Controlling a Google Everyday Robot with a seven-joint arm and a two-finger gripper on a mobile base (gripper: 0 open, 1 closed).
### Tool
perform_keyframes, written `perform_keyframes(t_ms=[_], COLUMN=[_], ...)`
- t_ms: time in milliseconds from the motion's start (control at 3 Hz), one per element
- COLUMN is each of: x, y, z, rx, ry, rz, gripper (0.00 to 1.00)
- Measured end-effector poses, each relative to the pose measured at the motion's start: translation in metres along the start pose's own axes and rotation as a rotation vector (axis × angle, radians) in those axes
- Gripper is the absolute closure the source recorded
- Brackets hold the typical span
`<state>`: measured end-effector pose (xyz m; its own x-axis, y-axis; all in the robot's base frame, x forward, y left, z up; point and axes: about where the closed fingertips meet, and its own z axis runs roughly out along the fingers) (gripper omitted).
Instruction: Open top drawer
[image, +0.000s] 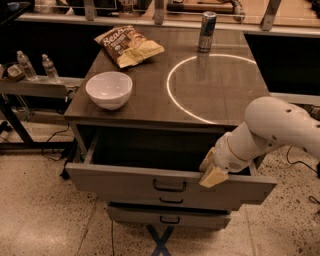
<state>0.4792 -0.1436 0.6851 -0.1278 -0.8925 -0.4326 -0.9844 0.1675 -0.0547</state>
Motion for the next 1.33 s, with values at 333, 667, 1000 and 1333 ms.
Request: perform_keyframes(t_ms=[333,667,1000,1333], x=[-0.008,-0.012,-0.01,-0.005], y=[-0.006,-0.011,-0.027,-0.039], z=[-0.02,-0.038,-0.05,-0.046], rx=[0.034,0.062,0.111,0.126], ry=[0.072,0.133,0.1,0.053], rz=[-0.037,-0.056,-0.042,-0.017], gripper=[0.0,0.0,0.26,0.49])
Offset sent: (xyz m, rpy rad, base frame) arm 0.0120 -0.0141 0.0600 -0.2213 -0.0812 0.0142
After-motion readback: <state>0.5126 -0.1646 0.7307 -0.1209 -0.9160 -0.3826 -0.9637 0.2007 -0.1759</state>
